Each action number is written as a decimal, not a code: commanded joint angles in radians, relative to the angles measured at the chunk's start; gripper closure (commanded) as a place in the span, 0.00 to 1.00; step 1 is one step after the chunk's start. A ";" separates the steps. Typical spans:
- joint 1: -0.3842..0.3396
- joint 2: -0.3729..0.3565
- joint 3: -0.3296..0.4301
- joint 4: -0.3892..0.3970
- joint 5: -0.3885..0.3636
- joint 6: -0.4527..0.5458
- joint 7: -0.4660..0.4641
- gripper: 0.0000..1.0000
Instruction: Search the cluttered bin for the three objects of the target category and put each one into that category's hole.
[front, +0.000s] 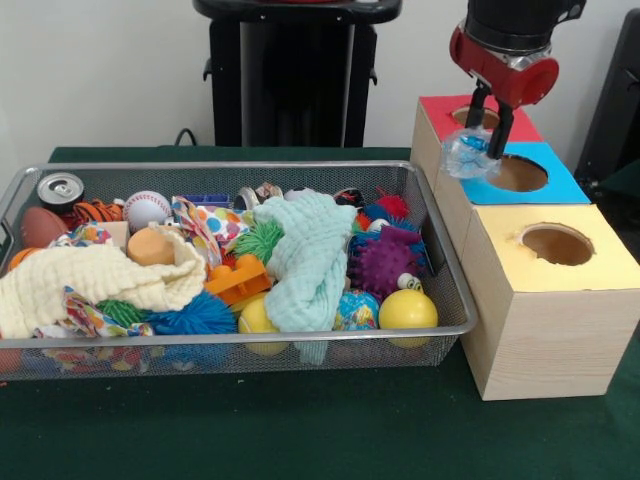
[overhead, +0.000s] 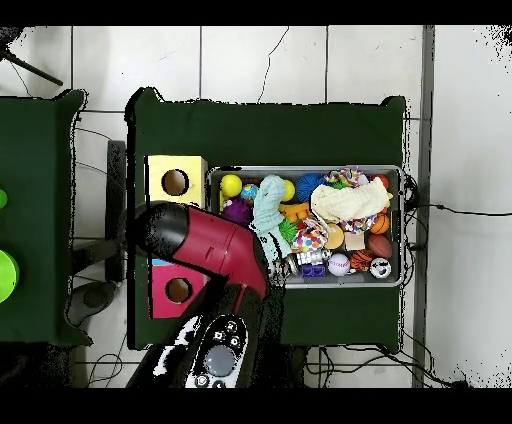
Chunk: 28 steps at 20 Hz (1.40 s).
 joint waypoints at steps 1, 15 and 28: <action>0.016 0.011 0.110 0.082 0.048 -0.023 0.189 1.00; 0.026 0.033 0.107 0.057 0.065 -0.003 0.200 1.00; 0.037 0.053 0.113 0.064 0.086 -0.033 0.212 1.00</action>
